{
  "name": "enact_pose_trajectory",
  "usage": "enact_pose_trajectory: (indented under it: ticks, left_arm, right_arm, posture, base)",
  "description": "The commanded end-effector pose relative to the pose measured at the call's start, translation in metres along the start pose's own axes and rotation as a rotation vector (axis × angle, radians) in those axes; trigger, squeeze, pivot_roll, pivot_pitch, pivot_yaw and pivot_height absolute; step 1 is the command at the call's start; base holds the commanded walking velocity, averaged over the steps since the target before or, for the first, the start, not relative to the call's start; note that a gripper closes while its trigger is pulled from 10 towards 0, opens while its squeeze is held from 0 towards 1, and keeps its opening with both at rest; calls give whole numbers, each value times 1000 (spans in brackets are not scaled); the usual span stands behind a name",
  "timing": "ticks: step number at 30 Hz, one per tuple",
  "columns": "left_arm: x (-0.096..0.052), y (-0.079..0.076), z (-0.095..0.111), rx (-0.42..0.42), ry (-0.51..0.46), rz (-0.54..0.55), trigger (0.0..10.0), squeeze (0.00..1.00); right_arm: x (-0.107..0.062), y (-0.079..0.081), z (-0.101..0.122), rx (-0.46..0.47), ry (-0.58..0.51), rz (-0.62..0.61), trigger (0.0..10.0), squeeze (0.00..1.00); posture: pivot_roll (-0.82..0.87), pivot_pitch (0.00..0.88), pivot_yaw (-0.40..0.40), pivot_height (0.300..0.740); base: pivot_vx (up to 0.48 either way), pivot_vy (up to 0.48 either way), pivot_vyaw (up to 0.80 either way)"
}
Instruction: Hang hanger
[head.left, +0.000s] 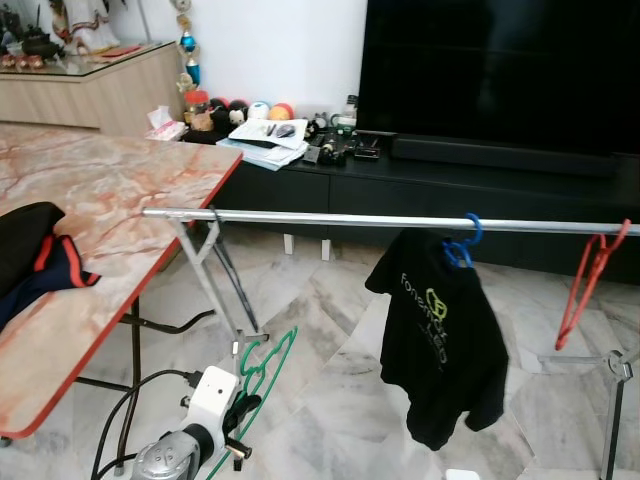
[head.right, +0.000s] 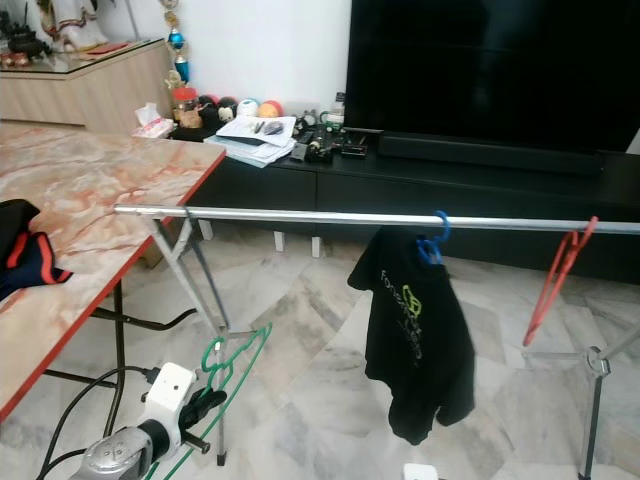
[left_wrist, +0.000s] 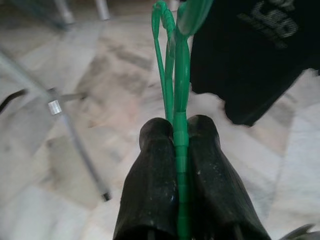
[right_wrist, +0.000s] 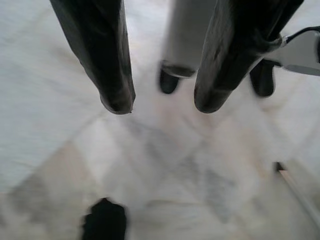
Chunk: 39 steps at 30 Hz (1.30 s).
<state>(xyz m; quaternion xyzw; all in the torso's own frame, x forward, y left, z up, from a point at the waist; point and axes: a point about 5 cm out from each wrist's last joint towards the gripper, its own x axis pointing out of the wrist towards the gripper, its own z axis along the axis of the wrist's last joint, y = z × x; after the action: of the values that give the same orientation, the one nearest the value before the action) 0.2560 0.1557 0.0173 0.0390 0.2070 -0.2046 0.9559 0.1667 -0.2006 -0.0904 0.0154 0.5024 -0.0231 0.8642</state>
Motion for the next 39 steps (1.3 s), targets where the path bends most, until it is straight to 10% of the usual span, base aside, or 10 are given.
enact_pose_trajectory:
  ticks: [1, 11, 24, 39]
  left_arm:
    - [-1, 4, 5, 29, -7, 14, 10000, 0]
    - [-6, 5, 2, 32, -1, 65, 10000, 0]
    - [-8, 11, 10, 60, -41, 148, 10000, 0]
    - [-7, 13, 12, 94, -29, 160, 10000, 0]
  right_arm:
    - [0, 4, -2, 3, 9, 8, 10000, 0]
    - [-1, 13, -17, -35, 30, 19, 10000, 0]
    - [-10, -23, -37, 47, 46, -42, 10000, 0]
    - [0, 36, -22, 29, 24, 11, 10000, 0]
  posture:
    - [101, 0, 9, 740]
    - [108, 0, 4, 740]
    - [112, 0, -7, 740]
    - [120, 0, -11, 740]
  base:
    - [0, -472, 0]
    - [0, -142, 0]
    - [0, 0, 0]
    - [220, 0, 0]
